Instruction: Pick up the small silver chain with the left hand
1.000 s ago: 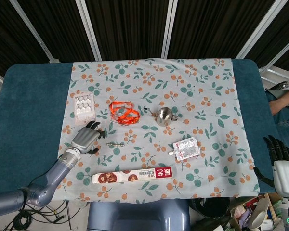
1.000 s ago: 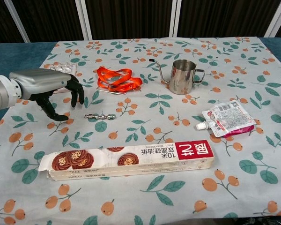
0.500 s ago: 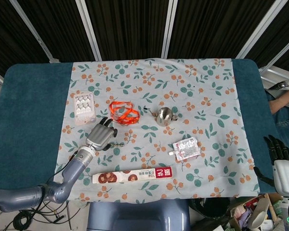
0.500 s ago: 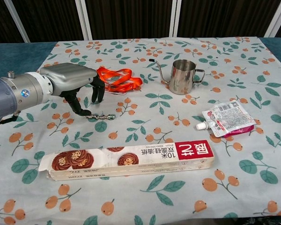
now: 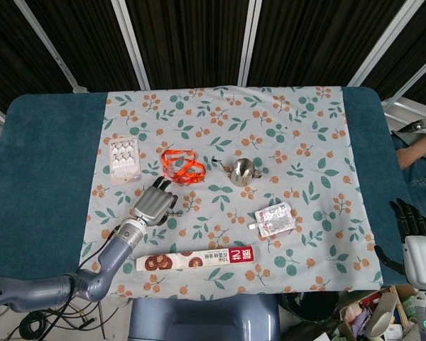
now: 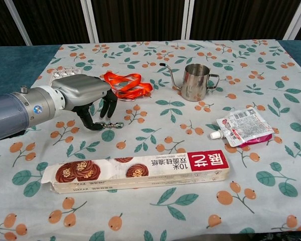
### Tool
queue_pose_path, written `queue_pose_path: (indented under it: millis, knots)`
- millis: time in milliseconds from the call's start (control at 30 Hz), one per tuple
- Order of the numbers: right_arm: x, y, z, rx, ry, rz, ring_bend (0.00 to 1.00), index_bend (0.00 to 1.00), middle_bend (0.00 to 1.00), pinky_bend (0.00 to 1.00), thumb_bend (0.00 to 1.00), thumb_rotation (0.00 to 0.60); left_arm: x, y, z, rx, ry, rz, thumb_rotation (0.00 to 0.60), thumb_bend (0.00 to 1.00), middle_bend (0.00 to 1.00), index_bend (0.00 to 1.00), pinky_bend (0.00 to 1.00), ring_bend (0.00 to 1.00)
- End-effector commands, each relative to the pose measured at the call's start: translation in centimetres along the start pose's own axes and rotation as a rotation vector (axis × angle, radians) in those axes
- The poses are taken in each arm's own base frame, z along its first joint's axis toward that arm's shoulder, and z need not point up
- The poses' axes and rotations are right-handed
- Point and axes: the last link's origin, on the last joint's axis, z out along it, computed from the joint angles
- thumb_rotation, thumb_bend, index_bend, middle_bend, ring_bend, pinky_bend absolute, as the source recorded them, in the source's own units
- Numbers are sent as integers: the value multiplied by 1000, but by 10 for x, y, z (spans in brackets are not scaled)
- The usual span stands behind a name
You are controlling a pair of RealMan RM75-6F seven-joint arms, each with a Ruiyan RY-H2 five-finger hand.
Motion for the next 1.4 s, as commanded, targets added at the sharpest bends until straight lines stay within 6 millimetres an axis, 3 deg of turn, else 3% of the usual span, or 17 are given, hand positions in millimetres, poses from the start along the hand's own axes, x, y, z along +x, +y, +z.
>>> queue_pose_path:
  millis: [33,167,1400]
  knots:
    - [0,0,0,0,0,0,73,42,40,150,149,600,0,0,0,2,1,3,600,278,505,506,91,112]
    - [0,0,0,-1,-2,1,73,42,40,150,148,600,-1,-2,0,8,4,16,600,314,516,520,91,121]
    - [0,0,1,3,-3,7,73,42,40,150,148,600,-8,2,4,31,-14,42,600,313,539,542,91,144]
